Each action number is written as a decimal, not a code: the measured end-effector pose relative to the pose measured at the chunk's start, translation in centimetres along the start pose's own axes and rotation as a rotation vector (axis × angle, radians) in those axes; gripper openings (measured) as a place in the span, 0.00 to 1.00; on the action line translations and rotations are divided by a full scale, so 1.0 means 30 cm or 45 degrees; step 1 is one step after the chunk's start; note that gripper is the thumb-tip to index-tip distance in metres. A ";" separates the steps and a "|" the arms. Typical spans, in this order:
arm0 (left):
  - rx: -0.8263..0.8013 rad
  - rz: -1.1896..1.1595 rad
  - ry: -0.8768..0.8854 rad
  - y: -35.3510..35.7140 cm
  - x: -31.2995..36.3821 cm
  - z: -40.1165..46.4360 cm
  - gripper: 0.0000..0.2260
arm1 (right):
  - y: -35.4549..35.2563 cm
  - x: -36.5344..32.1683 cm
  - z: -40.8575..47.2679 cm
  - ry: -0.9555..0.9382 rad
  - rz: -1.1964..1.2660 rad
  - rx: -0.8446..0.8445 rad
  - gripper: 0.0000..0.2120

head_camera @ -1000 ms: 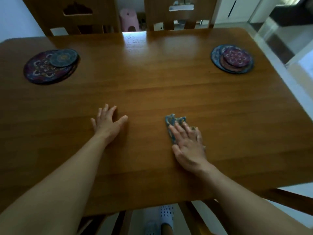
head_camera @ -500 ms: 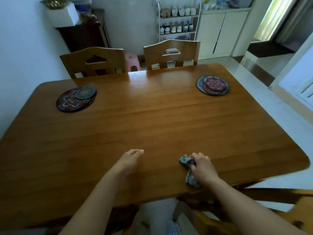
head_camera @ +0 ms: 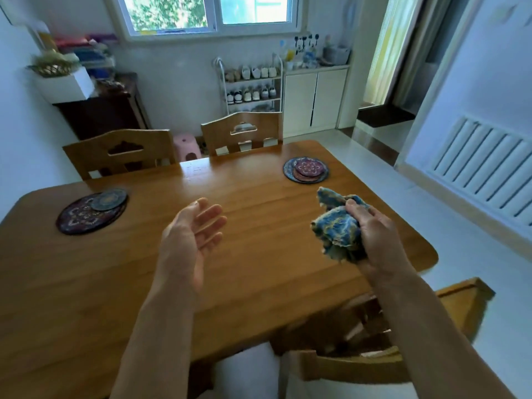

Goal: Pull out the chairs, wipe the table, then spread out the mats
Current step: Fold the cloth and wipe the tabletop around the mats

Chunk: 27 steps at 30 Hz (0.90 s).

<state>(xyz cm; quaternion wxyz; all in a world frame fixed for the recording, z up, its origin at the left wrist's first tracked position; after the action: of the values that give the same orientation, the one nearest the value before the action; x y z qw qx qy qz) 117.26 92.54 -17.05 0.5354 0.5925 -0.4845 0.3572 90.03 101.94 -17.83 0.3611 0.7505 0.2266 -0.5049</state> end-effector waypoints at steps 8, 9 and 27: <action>-0.154 -0.049 0.115 0.203 0.107 -0.088 0.14 | -0.189 -0.263 -0.053 -0.158 0.075 0.033 0.06; -0.166 -0.063 0.134 0.231 0.114 -0.096 0.15 | -0.229 -0.296 -0.044 -0.178 0.093 0.047 0.06; -0.385 -0.233 0.051 1.398 -0.265 -0.267 0.12 | -1.403 -0.837 0.214 -0.388 0.072 0.316 0.17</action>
<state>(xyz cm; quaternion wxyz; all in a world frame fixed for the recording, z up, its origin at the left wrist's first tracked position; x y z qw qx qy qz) 75.72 103.71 -11.05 0.6582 0.5397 -0.4660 0.2415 46.81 124.39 -9.36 0.3099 0.7103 0.0840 -0.6264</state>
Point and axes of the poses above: each hand's wrist, its own z-axis towards the middle knuckle, its own y-axis out of the palm, x = y × z, the point moved 8 cm from there along z, towards the middle knuckle
